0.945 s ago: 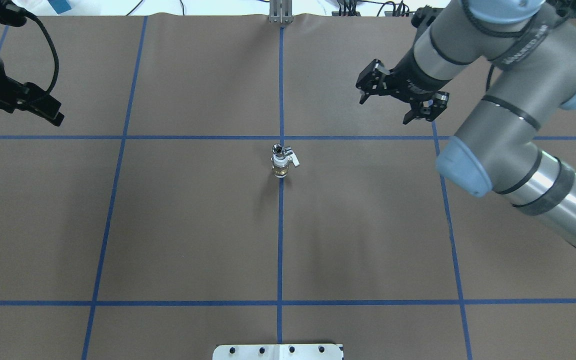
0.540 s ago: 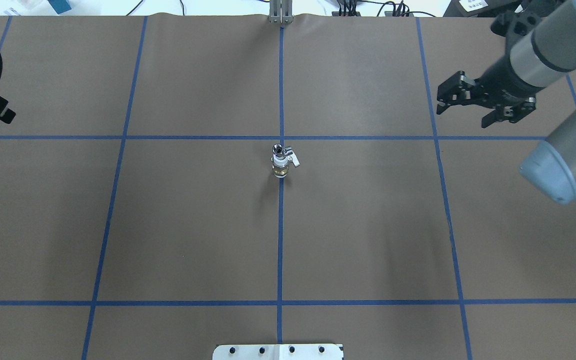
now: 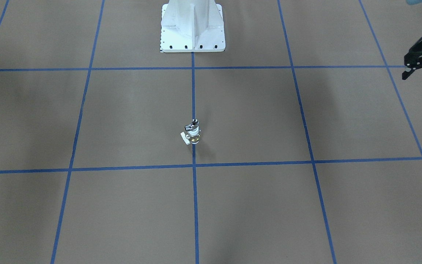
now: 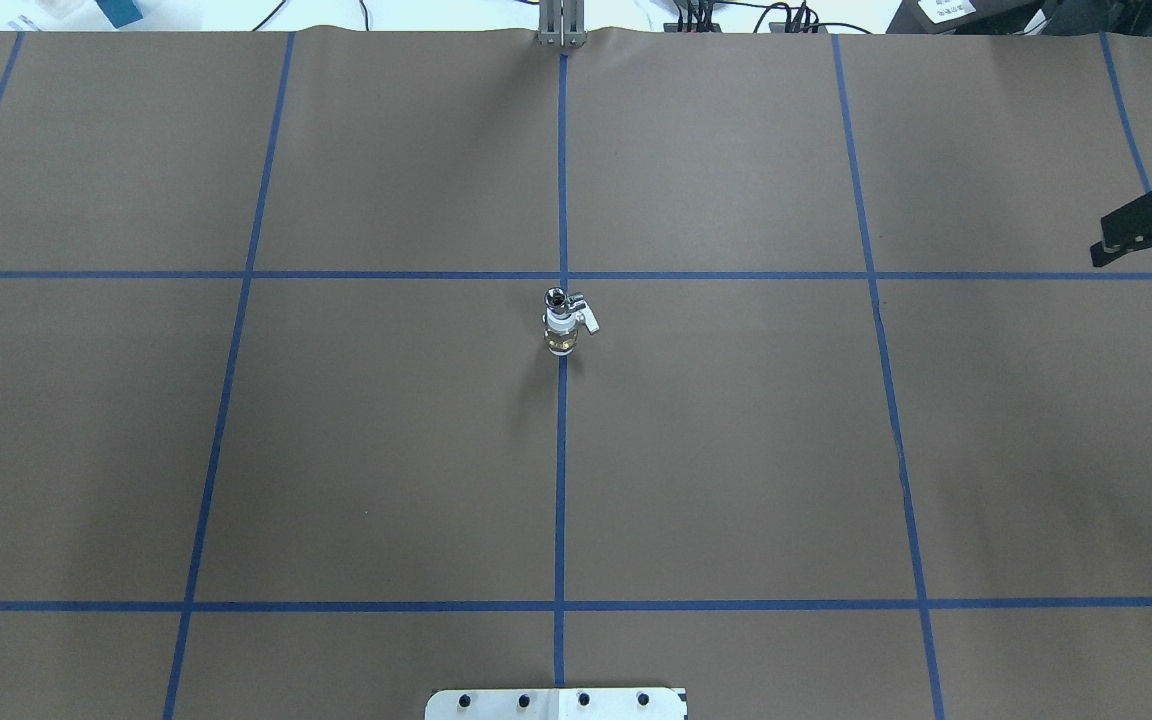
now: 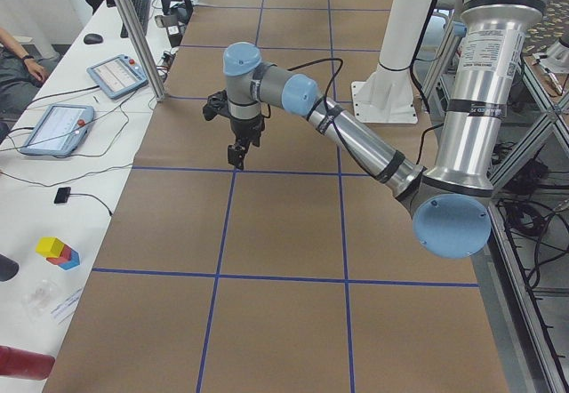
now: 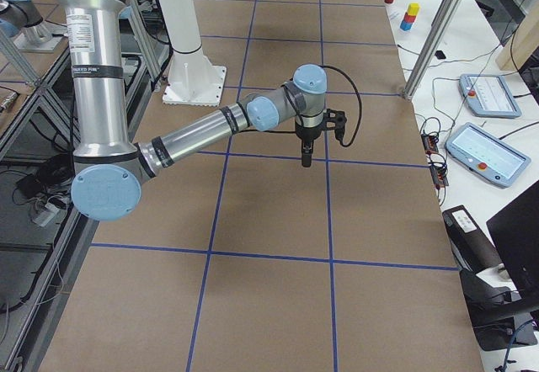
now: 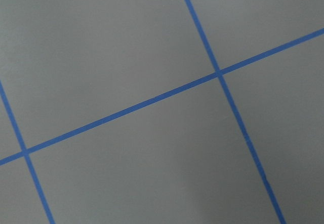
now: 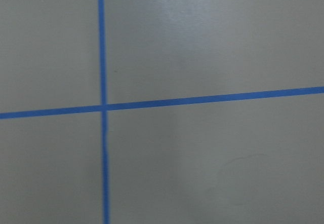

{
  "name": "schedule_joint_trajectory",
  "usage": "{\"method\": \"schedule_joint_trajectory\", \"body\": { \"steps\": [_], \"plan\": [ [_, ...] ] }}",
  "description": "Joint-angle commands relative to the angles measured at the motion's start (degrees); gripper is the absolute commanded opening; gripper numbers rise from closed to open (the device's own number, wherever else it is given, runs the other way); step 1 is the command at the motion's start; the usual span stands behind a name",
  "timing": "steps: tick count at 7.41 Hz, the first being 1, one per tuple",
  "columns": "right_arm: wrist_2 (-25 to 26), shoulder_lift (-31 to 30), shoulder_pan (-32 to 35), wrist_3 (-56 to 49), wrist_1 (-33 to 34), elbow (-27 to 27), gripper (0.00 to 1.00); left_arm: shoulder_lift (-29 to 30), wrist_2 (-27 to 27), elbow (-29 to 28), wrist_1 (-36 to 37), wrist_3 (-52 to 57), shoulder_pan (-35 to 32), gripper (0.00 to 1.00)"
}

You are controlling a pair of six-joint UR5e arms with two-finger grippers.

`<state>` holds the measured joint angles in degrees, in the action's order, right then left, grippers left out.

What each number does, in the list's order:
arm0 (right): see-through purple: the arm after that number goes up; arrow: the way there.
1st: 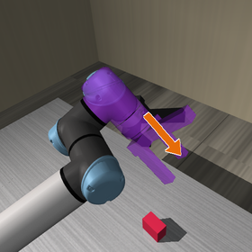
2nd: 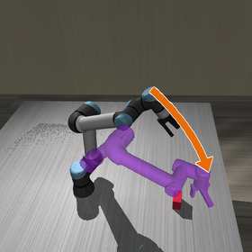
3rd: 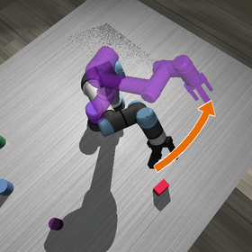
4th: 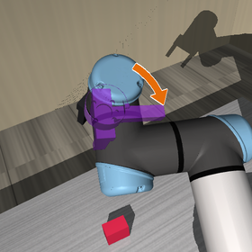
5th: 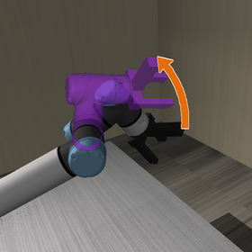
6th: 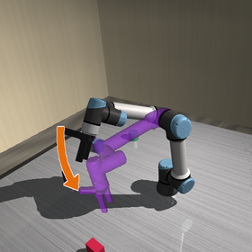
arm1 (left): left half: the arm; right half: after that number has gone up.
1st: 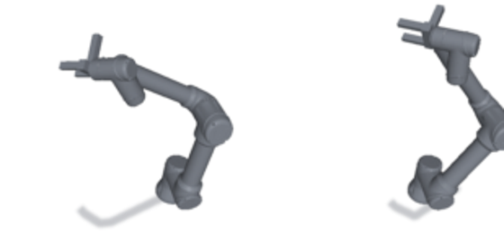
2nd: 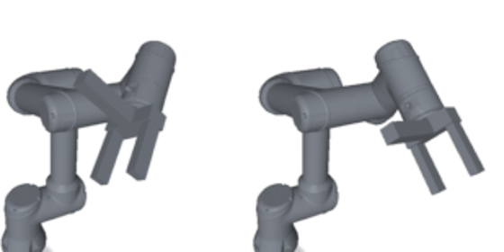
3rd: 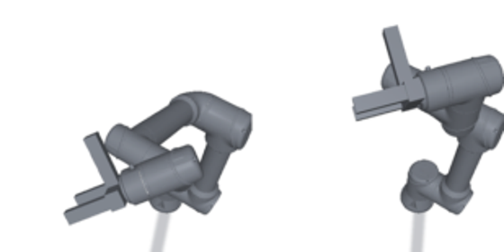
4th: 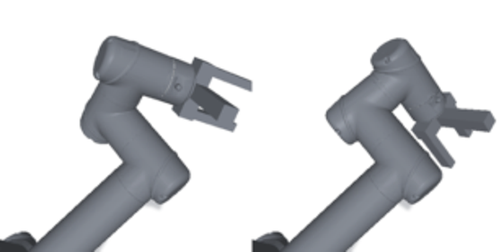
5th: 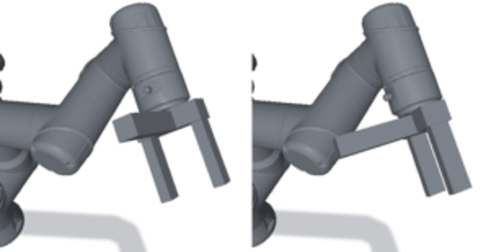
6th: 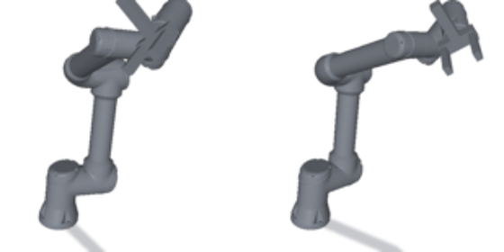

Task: Assemble PPR valve and pipe with both arms

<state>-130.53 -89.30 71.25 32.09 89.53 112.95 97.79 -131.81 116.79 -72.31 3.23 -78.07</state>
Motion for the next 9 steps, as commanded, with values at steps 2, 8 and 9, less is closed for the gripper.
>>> {"method": "schedule_joint_trajectory", "body": {
  "steps": [2, 8, 9],
  "plan": [
    [-0.34, -3.25, 5.91, -10.46, 0.12, -2.29, 1.0, -2.08, -1.79, -2.18, 0.07, 4.94, -2.61, 0.99],
    [-0.43, -2.55, 6.01, -10.64, -0.05, -3.17, 1.0, -3.84, -1.87, -2.1, -0.37, 4.51, -3.58, 1.0],
    [-0.43, -2.55, 6.01, -10.64, 0.03, -3.34, 1.0, -3.75, -1.79, -2.53, -0.55, 4.51, -3.58, 1.0]
  ]
}}
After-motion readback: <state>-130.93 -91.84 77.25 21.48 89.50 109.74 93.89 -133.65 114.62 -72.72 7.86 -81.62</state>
